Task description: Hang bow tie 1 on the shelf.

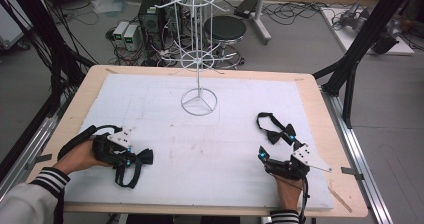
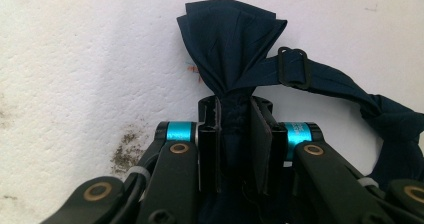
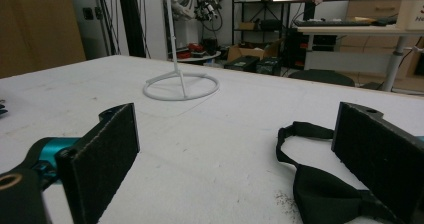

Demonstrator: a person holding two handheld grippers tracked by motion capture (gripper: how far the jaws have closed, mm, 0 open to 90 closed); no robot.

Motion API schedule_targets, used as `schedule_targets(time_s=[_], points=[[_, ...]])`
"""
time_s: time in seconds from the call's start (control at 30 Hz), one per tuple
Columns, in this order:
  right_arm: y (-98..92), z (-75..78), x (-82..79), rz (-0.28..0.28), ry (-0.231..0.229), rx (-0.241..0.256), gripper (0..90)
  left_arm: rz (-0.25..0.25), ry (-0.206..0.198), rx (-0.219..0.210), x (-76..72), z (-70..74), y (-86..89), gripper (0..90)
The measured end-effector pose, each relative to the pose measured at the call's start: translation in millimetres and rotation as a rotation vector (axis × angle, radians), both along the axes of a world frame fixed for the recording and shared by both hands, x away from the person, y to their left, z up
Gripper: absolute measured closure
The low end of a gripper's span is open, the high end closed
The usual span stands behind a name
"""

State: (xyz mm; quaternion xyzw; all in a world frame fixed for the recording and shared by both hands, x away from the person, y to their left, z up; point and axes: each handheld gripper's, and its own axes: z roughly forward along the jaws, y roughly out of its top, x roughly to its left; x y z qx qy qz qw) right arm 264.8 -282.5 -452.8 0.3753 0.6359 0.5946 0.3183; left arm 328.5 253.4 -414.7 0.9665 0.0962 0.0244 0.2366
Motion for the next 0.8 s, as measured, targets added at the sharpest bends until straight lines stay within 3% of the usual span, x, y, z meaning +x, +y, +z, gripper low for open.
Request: schedule_targets(time_s=[0.3, 0.8], points=[[0.2, -0.1, -0.1, 0.000, -0.004, -0.002, 4.3, 0.003, 0.002, -0.023, -1.0, 1.4, 0.5, 75.5], [0.2, 0.0, -0.3, -0.001, -0.001, -0.001, 4.3, 0.060, -0.068, -0.173, 0.4, 16.6, 6.5, 75.5]])
